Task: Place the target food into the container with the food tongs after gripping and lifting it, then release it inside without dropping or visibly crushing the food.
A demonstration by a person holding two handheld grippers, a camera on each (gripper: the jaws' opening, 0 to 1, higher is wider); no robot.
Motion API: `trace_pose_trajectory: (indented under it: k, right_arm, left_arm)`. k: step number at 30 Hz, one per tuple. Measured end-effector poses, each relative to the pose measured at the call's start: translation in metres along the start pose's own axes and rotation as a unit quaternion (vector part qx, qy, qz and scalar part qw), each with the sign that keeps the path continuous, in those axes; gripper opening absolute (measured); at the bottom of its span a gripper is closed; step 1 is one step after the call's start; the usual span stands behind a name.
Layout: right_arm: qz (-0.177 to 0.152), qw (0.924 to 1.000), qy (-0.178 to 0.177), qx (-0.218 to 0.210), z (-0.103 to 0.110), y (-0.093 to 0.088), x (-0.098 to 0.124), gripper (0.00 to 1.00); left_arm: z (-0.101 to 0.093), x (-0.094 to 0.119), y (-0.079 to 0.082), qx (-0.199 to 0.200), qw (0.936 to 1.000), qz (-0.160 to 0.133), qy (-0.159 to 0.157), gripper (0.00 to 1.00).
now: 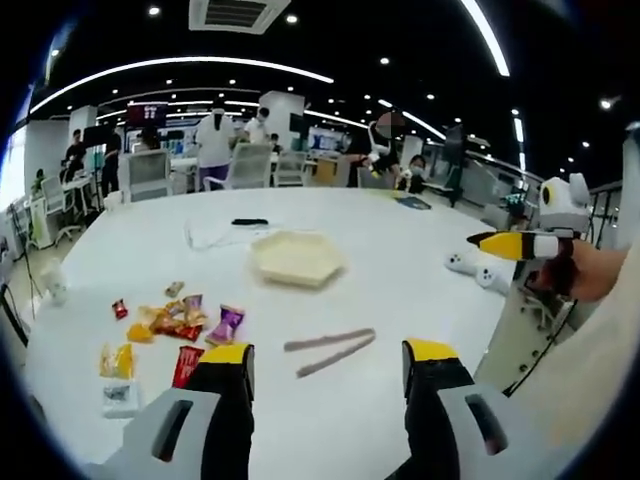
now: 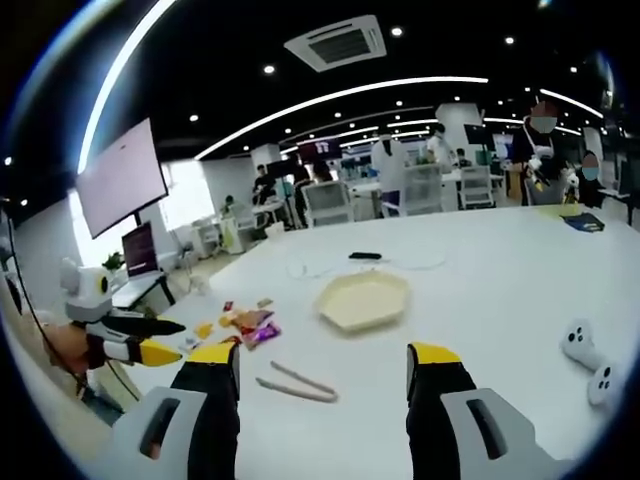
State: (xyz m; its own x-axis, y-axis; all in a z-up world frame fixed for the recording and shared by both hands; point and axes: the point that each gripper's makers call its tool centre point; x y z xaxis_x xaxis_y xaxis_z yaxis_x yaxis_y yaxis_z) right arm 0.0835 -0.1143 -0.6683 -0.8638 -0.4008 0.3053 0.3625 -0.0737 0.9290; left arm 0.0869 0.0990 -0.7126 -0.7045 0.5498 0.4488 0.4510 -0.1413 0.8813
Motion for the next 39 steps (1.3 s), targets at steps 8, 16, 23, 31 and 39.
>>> trace_pose_trajectory:
  k: [8, 16, 23, 31, 39]
  right_arm:
    - [0.003, 1.0000, -0.001, 0.000, -0.001, -0.002, -0.001, 0.67]
    - [0.008, 1.0000, -0.003, -0.006, -0.001, -0.005, -0.001, 0.67]
    - [0.015, 0.9999, 0.007, -0.003, 0.006, -0.009, -0.003, 0.66]
    - [0.020, 0.9996, 0.018, -0.001, 0.017, -0.012, -0.006, 0.66]
    - [0.012, 0.9986, 0.044, 0.028, 0.040, -0.004, -0.015, 0.69]
  left_arm:
    - [0.004, -0.005, -0.013, -0.006, 0.9996, 0.028, 0.003, 0.61]
    - [0.005, -0.008, -0.021, -0.005, 0.9989, 0.047, 0.003, 0.62]
    - [0.007, -0.013, -0.028, -0.017, 0.9979, 0.063, -0.001, 0.59]
    - [0.008, -0.024, -0.034, -0.024, 0.9968, 0.076, -0.001, 0.54]
    - [0.001, -0.038, -0.047, -0.037, 0.9947, 0.095, -0.015, 0.53]
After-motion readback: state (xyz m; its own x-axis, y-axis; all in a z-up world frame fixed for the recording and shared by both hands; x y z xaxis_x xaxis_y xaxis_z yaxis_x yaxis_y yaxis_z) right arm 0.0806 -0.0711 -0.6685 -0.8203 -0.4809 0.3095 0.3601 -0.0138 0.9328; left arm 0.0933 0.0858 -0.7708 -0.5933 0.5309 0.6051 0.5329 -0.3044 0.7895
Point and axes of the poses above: the point that each gripper's makers call its tool centre point, and the gripper's own axes: x roughly backward along the fingers, z roughly to its left, y roughly out of its top, and after that the axes turned 1 degree about y, right-handed
